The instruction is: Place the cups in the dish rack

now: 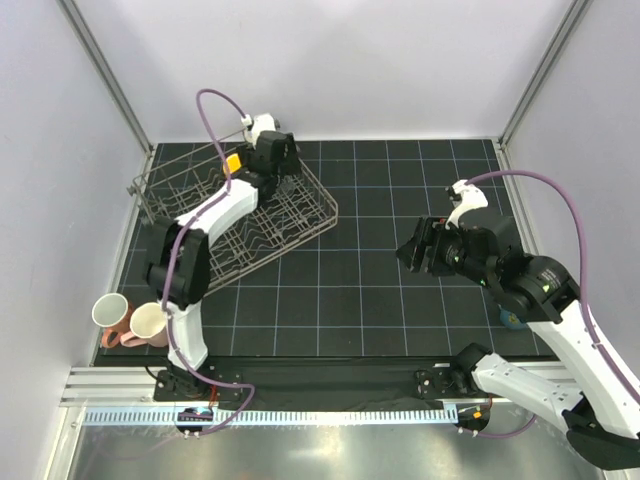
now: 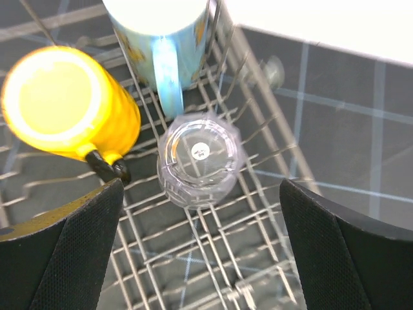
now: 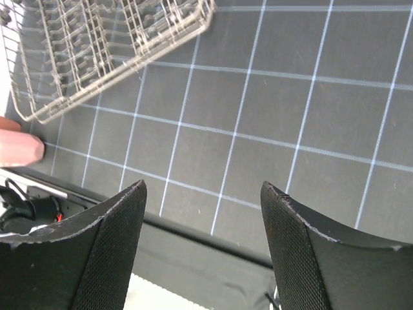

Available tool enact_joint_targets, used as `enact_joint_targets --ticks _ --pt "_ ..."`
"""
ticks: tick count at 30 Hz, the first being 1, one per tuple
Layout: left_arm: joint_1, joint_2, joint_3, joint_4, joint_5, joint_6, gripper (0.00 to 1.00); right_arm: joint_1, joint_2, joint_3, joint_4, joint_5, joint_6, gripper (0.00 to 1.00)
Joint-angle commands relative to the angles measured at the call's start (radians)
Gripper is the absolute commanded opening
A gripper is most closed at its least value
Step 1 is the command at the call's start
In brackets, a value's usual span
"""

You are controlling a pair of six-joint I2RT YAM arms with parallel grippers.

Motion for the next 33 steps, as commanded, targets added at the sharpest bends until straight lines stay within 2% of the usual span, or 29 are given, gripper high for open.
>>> enact_joint_targets --ticks 1,4,5,6,8,9,10,13,15,16,17,20,22,23,26,29,31,33 --pt "0.006 -0.17 0.011 -0.087 -0.008 -0.036 1.0 -0.004 -0.018 0.079 -0.058 0.023 0.033 0.73" --pt "0.006 -0.258 -0.021 -0.177 0.027 -0.102 1.0 -0.002 0.006 0.12 -0.112 0.097 0.065 0.73" --pt "0.006 -0.332 -0.042 -0.184 0.046 -0.126 1.0 -0.004 0.031 0.146 -0.159 0.126 0.076 0.72" --pt "0.006 -0.368 -0.102 -0.185 0.078 -0.17 1.0 -0.002 0.051 0.163 -0.187 0.195 0.082 0.73" --pt "0.006 -0.481 -0.162 -0.182 0.196 -0.223 1.0 -0.004 0.117 0.233 -0.294 0.27 0.062 0.73" --pt "0.006 -0.521 -0.229 -0.175 0.246 -0.25 0.99 -0.002 0.138 0.261 -0.336 0.38 0.062 0.72" --pt "0.005 -0.557 -0.256 -0.173 0.332 -0.263 0.98 -0.005 0.158 0.311 -0.379 0.426 0.079 0.72" --pt "0.005 -0.687 -0.399 -0.167 0.43 -0.347 0.96 -0.03 0.203 0.358 -0.462 0.511 0.09 0.72" --pt "0.005 -0.767 -0.453 -0.162 0.536 -0.385 0.95 -0.129 0.203 0.335 -0.427 0.49 0.049 0.72" --pt "0.005 -0.794 -0.502 -0.164 0.556 -0.411 0.94 -0.207 0.204 0.297 -0.409 0.396 0.02 0.72" --pt "0.005 -0.817 -0.523 -0.176 0.584 -0.421 0.93 -0.337 0.201 0.272 -0.36 0.343 -0.041 0.72" --pt "0.003 -0.906 -0.584 -0.213 0.61 -0.427 0.94 -0.523 0.192 0.186 -0.3 0.225 -0.079 0.72" --pt "0.005 -0.968 -0.599 -0.223 0.622 -0.422 0.94 -0.592 0.197 0.134 -0.272 0.144 -0.08 0.72" --pt "0.005 -1.004 -0.61 -0.236 0.624 -0.424 0.94 -0.684 0.204 0.107 -0.272 0.102 -0.082 0.72" --pt "0.005 -1.037 -0.607 -0.26 0.642 -0.419 0.94 -0.786 0.201 0.064 -0.257 -0.001 -0.068 0.72" --pt "0.004 -1.059 -0.599 -0.309 0.675 -0.412 0.94 -0.873 0.218 0.048 -0.31 0.046 0.022 0.72" --pt "0.005 -1.066 -0.598 -0.337 0.693 -0.41 0.93 -0.927 0.221 0.036 -0.325 0.129 0.071 0.72" --pt "0.005 -1.08 -0.602 -0.346 0.704 -0.418 0.93 -0.962 0.212 0.013 -0.3 0.119 0.072 0.71"
